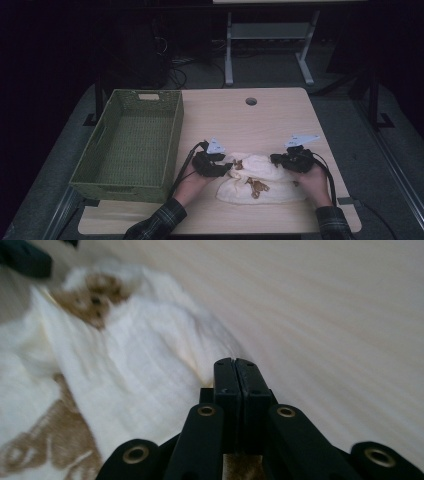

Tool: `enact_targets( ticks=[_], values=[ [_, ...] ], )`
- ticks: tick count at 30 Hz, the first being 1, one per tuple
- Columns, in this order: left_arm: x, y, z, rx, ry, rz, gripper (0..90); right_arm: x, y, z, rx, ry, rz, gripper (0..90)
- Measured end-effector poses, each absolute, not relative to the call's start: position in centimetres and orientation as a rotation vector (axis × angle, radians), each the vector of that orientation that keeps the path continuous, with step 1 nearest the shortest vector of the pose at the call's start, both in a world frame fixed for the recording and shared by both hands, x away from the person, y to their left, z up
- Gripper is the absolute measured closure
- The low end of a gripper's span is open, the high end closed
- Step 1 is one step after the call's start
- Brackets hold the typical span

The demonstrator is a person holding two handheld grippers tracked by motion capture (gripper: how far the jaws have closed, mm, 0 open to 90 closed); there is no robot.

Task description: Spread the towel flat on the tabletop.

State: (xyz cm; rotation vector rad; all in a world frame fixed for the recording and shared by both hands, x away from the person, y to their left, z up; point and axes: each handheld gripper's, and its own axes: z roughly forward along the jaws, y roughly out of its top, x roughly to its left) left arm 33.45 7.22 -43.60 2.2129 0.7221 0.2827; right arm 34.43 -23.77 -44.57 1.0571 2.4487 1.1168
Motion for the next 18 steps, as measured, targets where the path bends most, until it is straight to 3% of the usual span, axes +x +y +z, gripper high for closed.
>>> enact_targets(
  ticks=[9, 18],
  values=[
    [33.0, 7.4, -43.4, 2.204, 0.723, 0.278, 54.8, 30.8, -25.0, -41.1, 0.980, 2.351, 1.243, 88.3],
    [32.8, 7.9, -43.5, 2.215, 0.734, 0.284, 54.7, 26.2, -24.5, -42.6, 0.978, 2.439, 1.202, 88.2]
  ],
)
